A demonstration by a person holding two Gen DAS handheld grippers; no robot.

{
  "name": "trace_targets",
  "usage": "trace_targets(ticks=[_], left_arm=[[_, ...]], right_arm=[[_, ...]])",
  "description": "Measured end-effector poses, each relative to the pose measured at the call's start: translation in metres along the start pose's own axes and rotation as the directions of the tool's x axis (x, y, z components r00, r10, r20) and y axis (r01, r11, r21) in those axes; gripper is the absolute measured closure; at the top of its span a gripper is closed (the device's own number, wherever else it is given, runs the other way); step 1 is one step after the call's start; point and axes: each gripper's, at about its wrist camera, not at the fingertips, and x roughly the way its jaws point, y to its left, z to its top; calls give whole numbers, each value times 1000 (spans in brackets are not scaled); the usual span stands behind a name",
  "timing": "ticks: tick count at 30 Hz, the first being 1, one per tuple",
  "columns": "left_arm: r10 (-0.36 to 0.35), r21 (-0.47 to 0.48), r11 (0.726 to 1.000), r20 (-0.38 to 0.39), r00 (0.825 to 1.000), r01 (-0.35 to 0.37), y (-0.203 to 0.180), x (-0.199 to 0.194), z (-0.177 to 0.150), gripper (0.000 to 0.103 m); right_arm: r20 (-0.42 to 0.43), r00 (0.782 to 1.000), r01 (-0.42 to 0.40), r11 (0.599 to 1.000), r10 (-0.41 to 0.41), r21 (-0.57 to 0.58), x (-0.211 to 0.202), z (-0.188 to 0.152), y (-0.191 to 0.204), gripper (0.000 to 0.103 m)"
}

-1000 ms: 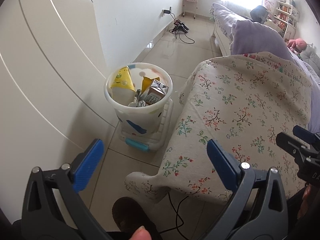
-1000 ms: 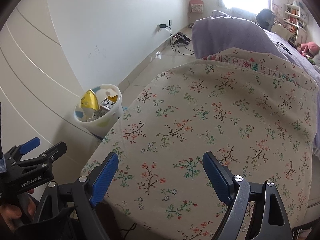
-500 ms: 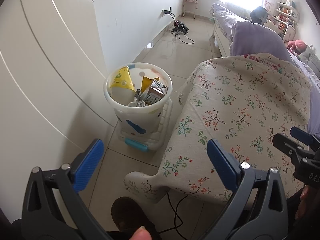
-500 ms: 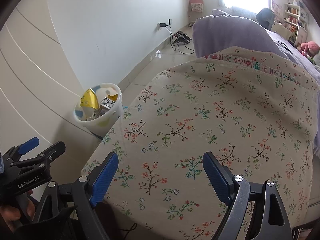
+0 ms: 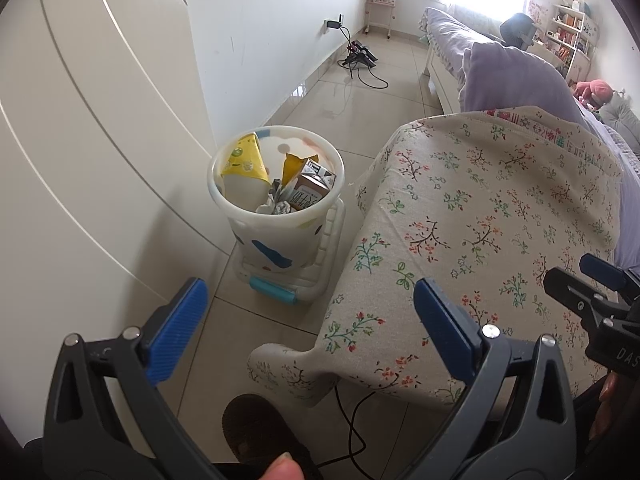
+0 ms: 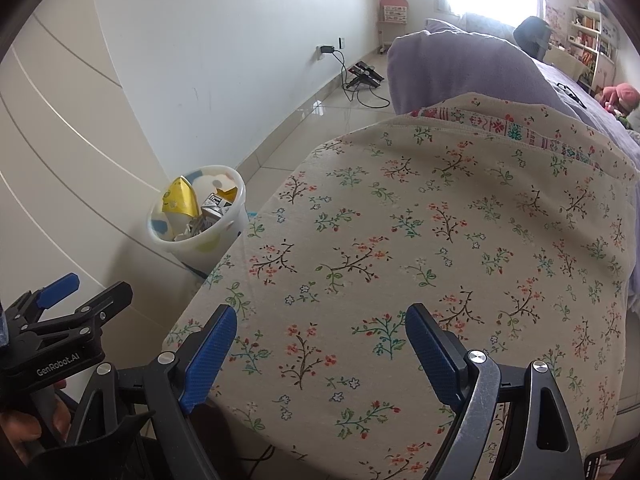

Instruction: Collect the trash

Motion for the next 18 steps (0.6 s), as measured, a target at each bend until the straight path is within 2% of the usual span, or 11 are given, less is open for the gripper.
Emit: trace_targets(ticks=[18], left_arm=[[4,-6,1000,6,1000,-4,0,-1,-1,1]], right_arm=[[0,1000,-2,1000,2,-6,0,0,2,15]])
